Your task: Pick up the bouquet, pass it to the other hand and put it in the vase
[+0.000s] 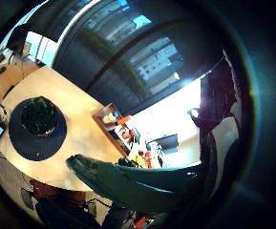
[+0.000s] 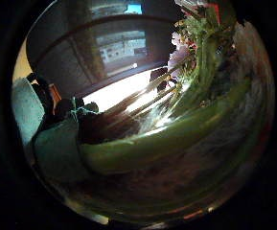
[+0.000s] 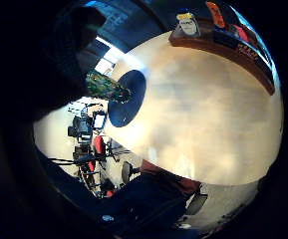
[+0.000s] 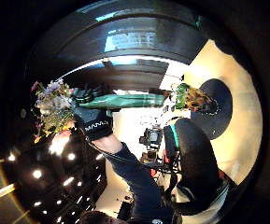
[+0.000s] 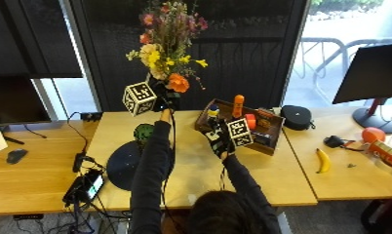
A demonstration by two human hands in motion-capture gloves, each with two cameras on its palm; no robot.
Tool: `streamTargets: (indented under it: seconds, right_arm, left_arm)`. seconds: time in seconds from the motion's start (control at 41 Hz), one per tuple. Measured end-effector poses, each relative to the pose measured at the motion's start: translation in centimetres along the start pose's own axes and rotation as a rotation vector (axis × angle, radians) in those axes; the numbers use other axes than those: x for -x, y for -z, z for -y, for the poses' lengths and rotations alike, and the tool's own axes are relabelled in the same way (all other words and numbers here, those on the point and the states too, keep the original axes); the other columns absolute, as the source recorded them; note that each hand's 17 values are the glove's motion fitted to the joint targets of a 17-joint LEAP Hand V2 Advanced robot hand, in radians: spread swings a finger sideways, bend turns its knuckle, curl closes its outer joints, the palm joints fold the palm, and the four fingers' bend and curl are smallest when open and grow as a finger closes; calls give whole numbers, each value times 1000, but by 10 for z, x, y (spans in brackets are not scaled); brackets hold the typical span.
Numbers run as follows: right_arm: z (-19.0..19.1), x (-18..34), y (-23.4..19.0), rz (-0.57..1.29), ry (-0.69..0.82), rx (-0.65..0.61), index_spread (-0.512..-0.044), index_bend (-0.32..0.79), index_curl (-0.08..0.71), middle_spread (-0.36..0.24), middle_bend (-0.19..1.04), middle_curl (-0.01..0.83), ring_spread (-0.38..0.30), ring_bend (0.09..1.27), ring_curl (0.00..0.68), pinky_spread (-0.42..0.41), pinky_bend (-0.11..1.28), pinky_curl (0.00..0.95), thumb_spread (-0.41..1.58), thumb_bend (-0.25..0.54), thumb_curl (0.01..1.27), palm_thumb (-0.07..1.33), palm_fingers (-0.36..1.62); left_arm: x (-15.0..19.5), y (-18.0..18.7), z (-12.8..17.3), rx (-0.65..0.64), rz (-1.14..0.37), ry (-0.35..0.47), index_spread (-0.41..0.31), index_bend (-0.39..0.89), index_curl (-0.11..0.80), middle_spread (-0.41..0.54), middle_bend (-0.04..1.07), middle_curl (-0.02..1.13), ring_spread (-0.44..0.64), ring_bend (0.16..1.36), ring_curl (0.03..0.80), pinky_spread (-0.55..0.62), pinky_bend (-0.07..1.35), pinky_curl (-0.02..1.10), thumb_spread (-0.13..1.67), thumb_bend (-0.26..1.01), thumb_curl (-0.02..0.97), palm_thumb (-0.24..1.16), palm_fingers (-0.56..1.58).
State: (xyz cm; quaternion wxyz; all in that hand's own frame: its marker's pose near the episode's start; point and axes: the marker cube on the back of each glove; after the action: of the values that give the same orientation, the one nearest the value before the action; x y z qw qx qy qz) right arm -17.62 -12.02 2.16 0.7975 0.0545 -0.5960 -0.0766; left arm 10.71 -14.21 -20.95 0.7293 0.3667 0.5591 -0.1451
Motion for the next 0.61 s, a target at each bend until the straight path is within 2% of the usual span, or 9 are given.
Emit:
streamTargets:
  seconds: [0.122, 0.293, 0.317, 0.391, 0.61]
  right_arm:
    - [11, 2, 15, -8, -11, -21, -308, 142, 370, -163, 196, 451, -116, 389, 401, 172, 364, 379, 1081, -40, 416, 770, 409]
    - [18, 3, 26, -38, -13, -30, -320, 136, 343, -120, 171, 421, -70, 376, 372, 214, 345, 357, 1099, -29, 409, 733, 380]
    - [19, 2, 26, -43, -16, -31, -320, 140, 342, -141, 156, 411, -67, 380, 371, 217, 347, 355, 1101, -27, 409, 731, 371]
    - [27, -7, 27, -59, -28, -33, -321, 143, 336, -150, 162, 399, -58, 381, 367, 225, 349, 353, 1106, -23, 407, 729, 371]
    - [46, -28, 30, -16, -40, -88, -323, 179, 340, -157, 168, 370, -35, 363, 352, 236, 329, 345, 1114, -19, 406, 727, 382]
  left_arm:
    - [-3, 19, 29, -68, -4, 11, -361, 637, 564, -335, 782, 596, -361, 872, 503, -385, 663, 522, 402, -32, 696, 851, 1369]
    - [9, 34, 60, -118, -23, 59, -365, 640, 577, -336, 786, 596, -362, 870, 507, -386, 666, 525, 393, -31, 717, 849, 1364]
    - [10, 36, 63, -122, -23, 63, -365, 640, 578, -336, 787, 596, -362, 871, 508, -384, 664, 524, 392, -31, 720, 849, 1363]
    - [19, 41, 72, -127, -16, 75, -366, 639, 583, -336, 789, 596, -360, 863, 507, -385, 668, 526, 389, -32, 728, 848, 1361]
    - [72, 36, 98, -116, -13, 128, -360, 623, 590, -330, 789, 596, -357, 857, 509, -385, 665, 524, 396, -33, 746, 843, 1347]
